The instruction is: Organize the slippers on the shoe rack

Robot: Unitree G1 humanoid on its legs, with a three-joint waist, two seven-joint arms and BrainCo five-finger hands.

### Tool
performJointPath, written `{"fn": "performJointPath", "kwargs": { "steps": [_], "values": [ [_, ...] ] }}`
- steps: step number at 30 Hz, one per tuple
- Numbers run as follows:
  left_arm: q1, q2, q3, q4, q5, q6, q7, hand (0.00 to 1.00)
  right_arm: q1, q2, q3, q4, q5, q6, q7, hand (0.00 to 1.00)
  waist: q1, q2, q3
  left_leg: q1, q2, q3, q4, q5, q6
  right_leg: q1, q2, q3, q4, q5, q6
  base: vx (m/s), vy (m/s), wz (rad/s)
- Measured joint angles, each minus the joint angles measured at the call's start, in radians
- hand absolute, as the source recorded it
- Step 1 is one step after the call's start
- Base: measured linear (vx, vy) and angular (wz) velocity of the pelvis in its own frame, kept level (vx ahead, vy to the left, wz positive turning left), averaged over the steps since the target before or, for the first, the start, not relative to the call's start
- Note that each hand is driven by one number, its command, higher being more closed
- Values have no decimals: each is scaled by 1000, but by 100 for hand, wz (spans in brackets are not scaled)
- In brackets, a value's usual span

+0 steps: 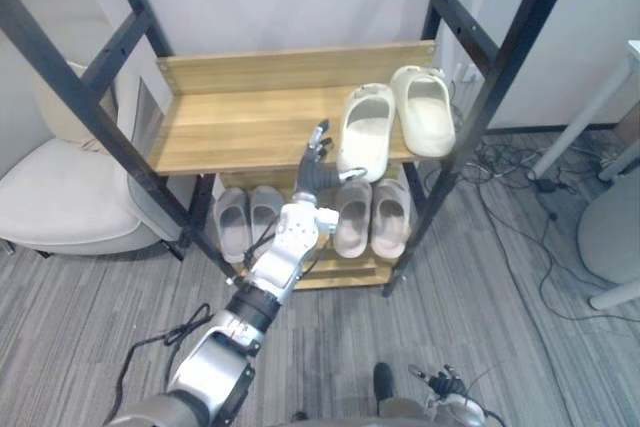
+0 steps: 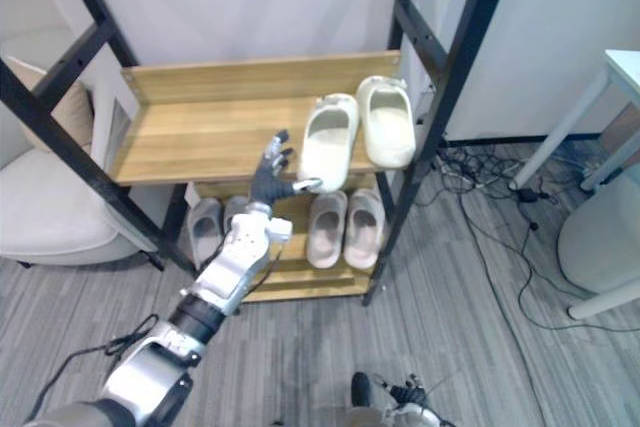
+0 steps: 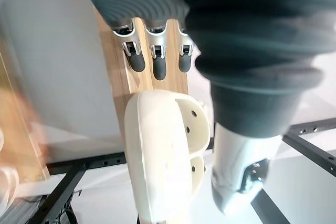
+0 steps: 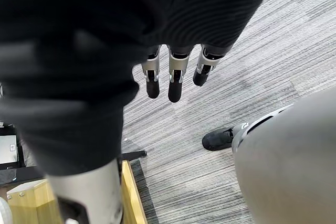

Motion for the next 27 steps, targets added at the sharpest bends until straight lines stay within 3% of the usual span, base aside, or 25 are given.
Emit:
{"fn": "performJointPath", "kwargs": {
  "steps": [9,27],
  "values": [
    [2,-3,-37,20,0,-11,2,0,1,6,2,3,0,0,-3,0,0,-16,0,14,0,0,-3,0,0,14,0,1,0,-3,2,0,0,0],
    [-114,-33,-61,173,16,-31,42,0,1,7,-9,33,0,0,-6,0,-7,-14,-10,13,2,33,-16,-9,-13,-10,7,34,0,-6,2,7,-4,-4]
  ]
}}
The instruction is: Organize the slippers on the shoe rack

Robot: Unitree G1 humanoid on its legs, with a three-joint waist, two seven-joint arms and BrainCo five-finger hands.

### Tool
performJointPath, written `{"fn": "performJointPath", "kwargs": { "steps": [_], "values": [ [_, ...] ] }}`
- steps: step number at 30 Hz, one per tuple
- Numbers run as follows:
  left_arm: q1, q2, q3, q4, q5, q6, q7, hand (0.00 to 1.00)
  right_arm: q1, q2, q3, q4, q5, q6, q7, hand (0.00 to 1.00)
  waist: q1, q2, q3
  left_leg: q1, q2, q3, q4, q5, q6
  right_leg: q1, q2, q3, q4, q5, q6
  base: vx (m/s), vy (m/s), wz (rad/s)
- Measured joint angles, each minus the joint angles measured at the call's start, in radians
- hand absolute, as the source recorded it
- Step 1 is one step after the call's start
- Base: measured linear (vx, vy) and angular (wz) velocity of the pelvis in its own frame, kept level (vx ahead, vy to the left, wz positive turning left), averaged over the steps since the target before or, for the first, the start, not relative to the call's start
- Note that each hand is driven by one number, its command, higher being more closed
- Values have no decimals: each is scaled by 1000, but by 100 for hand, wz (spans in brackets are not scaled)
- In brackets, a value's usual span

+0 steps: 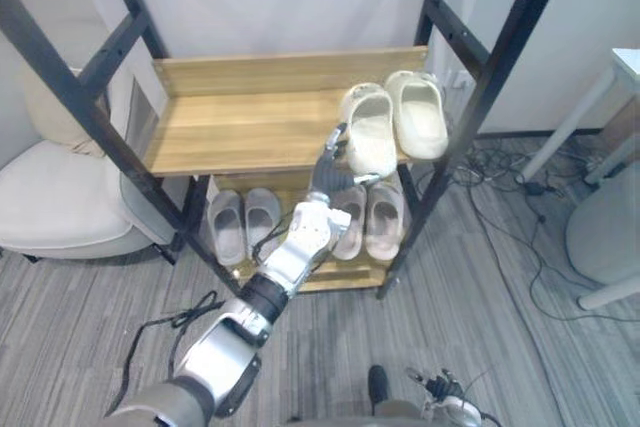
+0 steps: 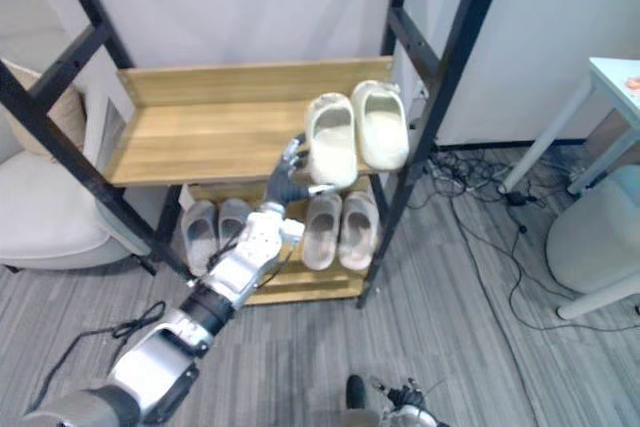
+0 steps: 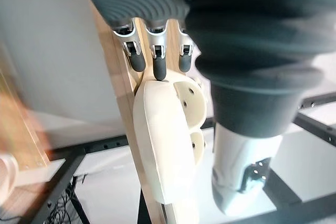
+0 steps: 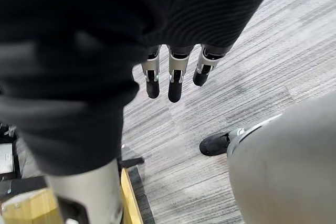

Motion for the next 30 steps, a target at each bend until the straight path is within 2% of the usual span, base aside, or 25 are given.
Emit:
{"fn": "performJointPath", "kwargs": {
  "steps": [6,16,23,30],
  "values": [
    [-33,-7,16,22,16,17,12,0,-1,3,-7,-2,0,0,-1,0,-4,1,0,-3,-2,2,-3,3,5,-6,0,1,0,-2,2,18,-6,-1],
    [-73,-21,36,84,33,20,43,0,2,14,-42,-7,0,-1,-11,0,-15,2,-1,-7,-3,6,-2,2,4,-11,-1,5,0,-1,2,0,0,0],
    [-94,-18,67,102,33,21,50,0,10,12,-49,-35,-6,-1,-17,0,-15,17,-8,-18,-2,21,-1,-3,-5,-30,1,21,0,0,1,7,-15,-5],
    [-94,-1,65,55,23,55,41,0,7,11,-48,-35,-6,-1,-17,0,-17,24,-9,-17,-3,14,0,0,1,-26,2,11,0,0,1,8,-14,1]
  ]
}}
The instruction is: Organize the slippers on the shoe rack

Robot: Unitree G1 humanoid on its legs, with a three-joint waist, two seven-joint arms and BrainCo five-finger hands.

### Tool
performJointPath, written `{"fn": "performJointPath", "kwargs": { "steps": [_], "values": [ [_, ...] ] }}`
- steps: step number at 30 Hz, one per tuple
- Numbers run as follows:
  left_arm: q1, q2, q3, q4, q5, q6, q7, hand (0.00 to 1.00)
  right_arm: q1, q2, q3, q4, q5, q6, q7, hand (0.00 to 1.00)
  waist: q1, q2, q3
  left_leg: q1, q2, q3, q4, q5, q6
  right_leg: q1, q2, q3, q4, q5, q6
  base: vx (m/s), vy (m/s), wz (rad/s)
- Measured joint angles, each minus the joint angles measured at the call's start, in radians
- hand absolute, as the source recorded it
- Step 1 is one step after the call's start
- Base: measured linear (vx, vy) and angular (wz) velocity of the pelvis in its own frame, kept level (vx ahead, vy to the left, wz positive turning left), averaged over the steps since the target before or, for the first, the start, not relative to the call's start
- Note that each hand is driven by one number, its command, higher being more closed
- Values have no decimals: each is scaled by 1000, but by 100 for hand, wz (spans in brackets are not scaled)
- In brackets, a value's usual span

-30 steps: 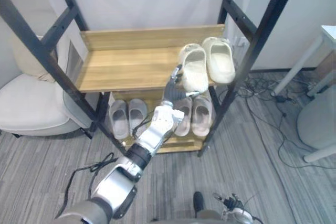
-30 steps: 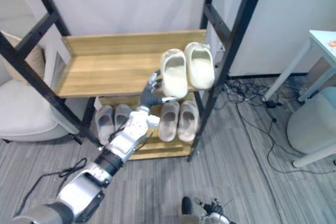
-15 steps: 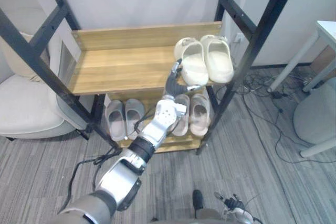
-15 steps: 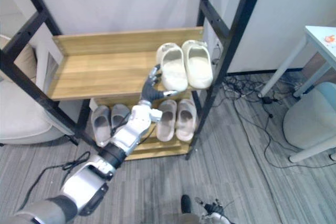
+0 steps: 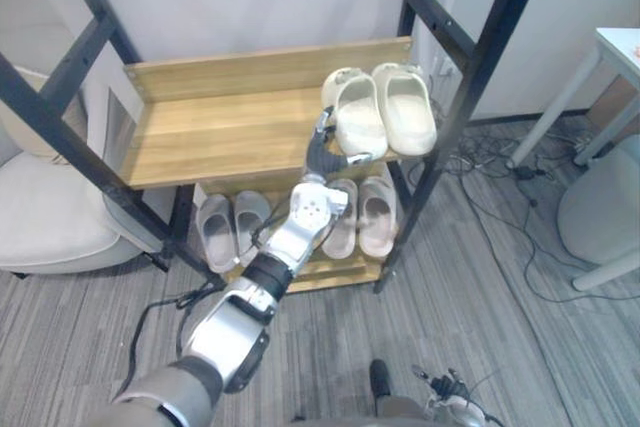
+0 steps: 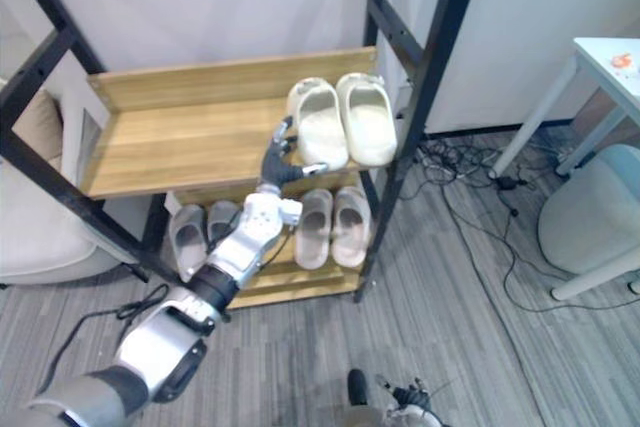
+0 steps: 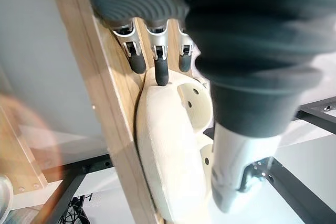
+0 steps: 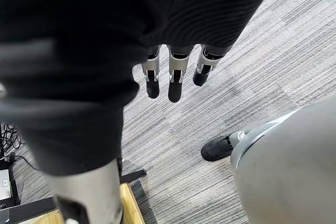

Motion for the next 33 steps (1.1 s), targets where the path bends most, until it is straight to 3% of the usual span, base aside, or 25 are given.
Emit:
{"fn": "performJointPath", "kwargs": {
  "steps": [7,11,15,19,21,26,29,33],
  "values": [
    [111,23,-58,-319,-29,-2,-65,0,-12,-12,19,1,2,0,8,0,7,9,5,5,-1,-48,11,3,5,34,-7,-55,0,0,0,-6,-18,20],
    [206,62,-124,-474,-55,-36,-131,0,-26,-21,52,2,5,1,21,0,24,10,6,5,0,-62,15,7,10,43,-10,-71,0,0,0,-27,-28,12],
    [363,94,-192,-603,-170,-56,-220,0,-31,-24,83,2,4,1,26,0,33,9,9,23,1,-89,16,9,12,77,-13,-101,0,-6,-4,-23,-18,19],
    [517,127,-274,-609,-258,-69,-313,0,-30,-27,101,3,3,3,37,0,50,6,14,36,3,-103,15,12,10,97,-14,-116,0,-14,-4,-11,-19,12],
    [612,126,-288,-517,-267,-67,-377,0,-31,-31,127,3,-1,3,40,0,59,4,15,40,5,-108,15,13,8,104,-13,-119,0,-16,-3,-7,-17,6],
    [724,124,-250,-186,-250,-37,-417,0,-30,-35,168,3,-2,2,49,0,73,-15,29,54,9,-108,15,14,4,116,-9,-118,0,-19,-5,0,0,0],
    [742,118,-188,27,-221,-21,-417,0,-27,-27,176,3,-3,2,51,0,74,-36,41,76,13,-109,15,13,0,140,-5,-119,0,-24,-6,0,0,0],
    [742,115,-54,301,-77,-10,-392,0,-27,-21,185,23,-3,-3,53,0,81,-57,39,78,12,-110,16,13,0,143,-5,-120,0,-24,-6,-2,-1,1]
  ]
}}
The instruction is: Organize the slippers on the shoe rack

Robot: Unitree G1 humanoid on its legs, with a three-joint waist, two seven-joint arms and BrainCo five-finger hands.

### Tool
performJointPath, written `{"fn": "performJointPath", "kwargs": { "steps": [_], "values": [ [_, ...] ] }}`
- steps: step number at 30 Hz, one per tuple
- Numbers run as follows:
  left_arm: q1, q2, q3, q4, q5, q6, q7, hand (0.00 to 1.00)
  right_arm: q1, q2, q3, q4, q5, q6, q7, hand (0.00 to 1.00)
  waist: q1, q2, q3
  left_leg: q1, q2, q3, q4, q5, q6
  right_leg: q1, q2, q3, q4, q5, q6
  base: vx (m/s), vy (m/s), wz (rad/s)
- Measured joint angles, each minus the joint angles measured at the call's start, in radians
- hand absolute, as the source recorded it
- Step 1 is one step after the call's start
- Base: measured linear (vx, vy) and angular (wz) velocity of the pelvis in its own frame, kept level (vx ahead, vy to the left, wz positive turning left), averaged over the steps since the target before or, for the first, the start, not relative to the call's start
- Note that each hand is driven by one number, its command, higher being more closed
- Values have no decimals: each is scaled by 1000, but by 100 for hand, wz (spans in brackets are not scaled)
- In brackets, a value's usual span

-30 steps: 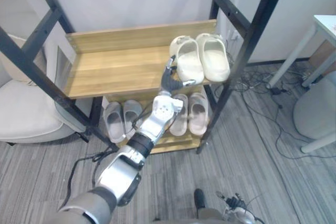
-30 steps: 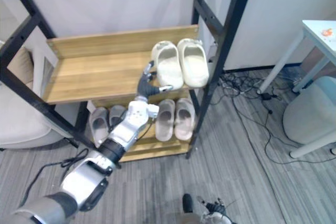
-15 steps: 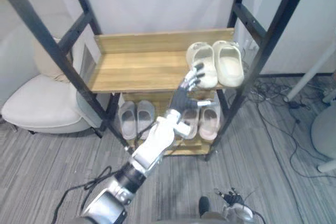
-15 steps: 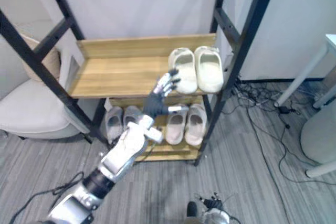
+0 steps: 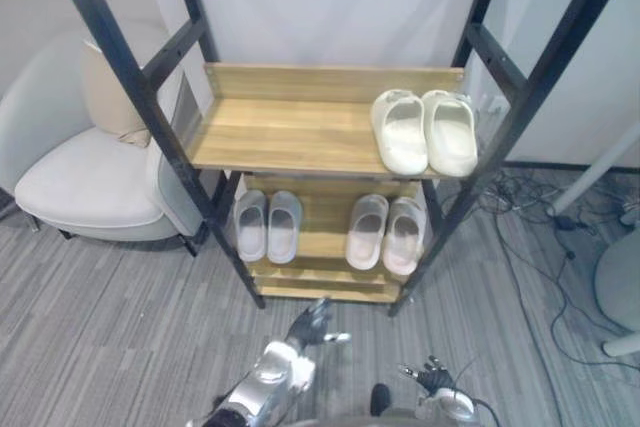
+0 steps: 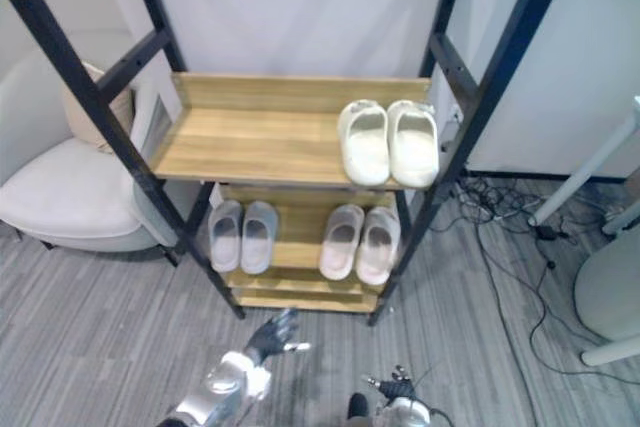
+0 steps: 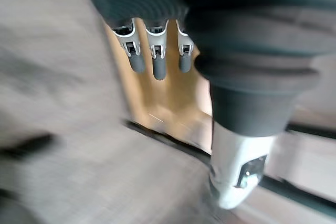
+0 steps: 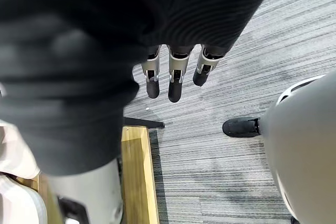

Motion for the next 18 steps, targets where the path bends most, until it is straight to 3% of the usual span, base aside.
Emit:
{"fn": "performJointPath", "kwargs": {
  "steps": [4,13,15,17,18],
  "values": [
    [2,-5,143,171,158,21,57,0,2,0,0,46,-1,-8,1,0,2,-7,3,12,1,-20,-2,-2,-2,29,-1,-15,0,-14,1,2,-7,15],
    [20,-23,262,189,307,32,96,0,-4,0,2,61,-39,-15,6,0,26,-8,4,19,5,-25,-8,-3,-5,31,3,-24,8,-23,2,8,-4,2],
    [18,-32,272,195,307,34,111,0,-11,0,11,63,-39,-16,6,0,27,-6,8,9,1,-38,0,-4,-4,18,-5,-37,53,-54,3,-15,2,23],
    [18,-35,287,193,305,34,118,0,-19,1,31,54,-40,-17,6,0,29,-23,18,-1,-22,-102,38,-17,8,-69,-78,-68,342,-210,14,-10,10,74],
    [18,-32,287,191,304,33,120,0,-18,2,33,54,-41,-17,6,0,29,-28,19,-6,-31,-117,48,-20,10,-82,-95,-68,389,-234,17,-1,-31,116]
  ]
}}
